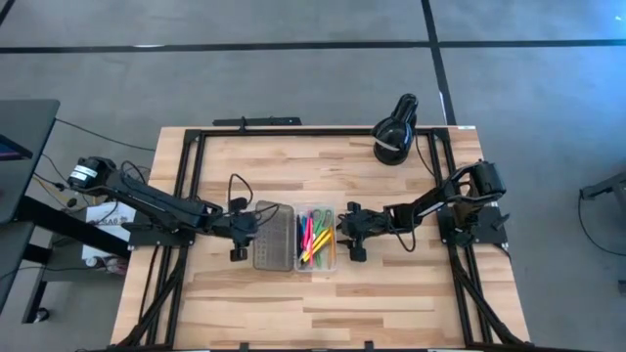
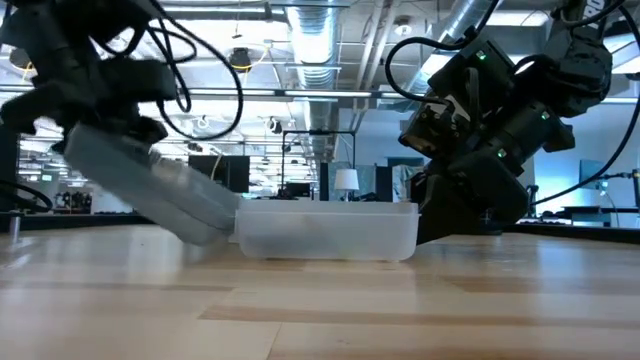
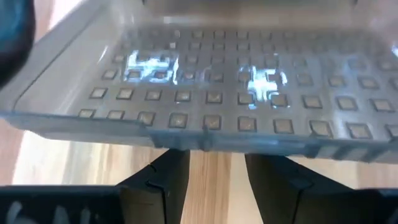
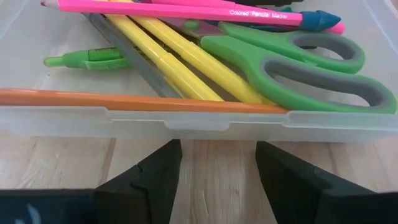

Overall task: Pick & place school supplies into a supply box
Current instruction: Close the transparent supply box

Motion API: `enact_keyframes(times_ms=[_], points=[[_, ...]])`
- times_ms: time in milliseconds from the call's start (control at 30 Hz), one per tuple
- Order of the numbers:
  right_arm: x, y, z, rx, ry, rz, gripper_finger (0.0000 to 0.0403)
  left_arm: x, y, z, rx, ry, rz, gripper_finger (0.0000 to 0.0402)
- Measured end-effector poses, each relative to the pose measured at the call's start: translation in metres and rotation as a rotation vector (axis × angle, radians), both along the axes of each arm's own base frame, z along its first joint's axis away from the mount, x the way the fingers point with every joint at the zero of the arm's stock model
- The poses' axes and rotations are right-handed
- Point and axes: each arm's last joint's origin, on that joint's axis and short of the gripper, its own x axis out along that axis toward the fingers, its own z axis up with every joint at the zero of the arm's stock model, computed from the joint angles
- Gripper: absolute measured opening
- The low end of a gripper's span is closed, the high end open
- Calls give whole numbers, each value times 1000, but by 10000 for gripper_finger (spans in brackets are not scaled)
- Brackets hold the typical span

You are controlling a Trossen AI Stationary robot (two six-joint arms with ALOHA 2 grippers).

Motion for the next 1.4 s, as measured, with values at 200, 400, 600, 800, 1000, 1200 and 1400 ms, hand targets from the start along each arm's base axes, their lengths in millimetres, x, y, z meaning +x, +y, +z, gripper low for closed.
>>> enact_keyframes(times_ms=[200,400,600,800,1000,1200,1400], points=[[0,0,0,1,-2,0,201,1,0,16,-2,-125,-17,151],[0,0,0,1,-3,0,200,5,-1,25,20,-217,-66,151],[0,0,0,-3,-6,4,200,11,-2,31,37,-297,-102,151],[1,0,0,-8,-15,10,200,15,-3,37,63,-375,-143,151],[1,0,1,-8,-19,10,200,20,-5,44,94,-459,-179,151],[2,0,2,-8,-39,12,200,25,-6,50,121,-531,-202,151],[3,0,3,-10,-52,15,200,40,-4,38,136,-506,-210,151]])
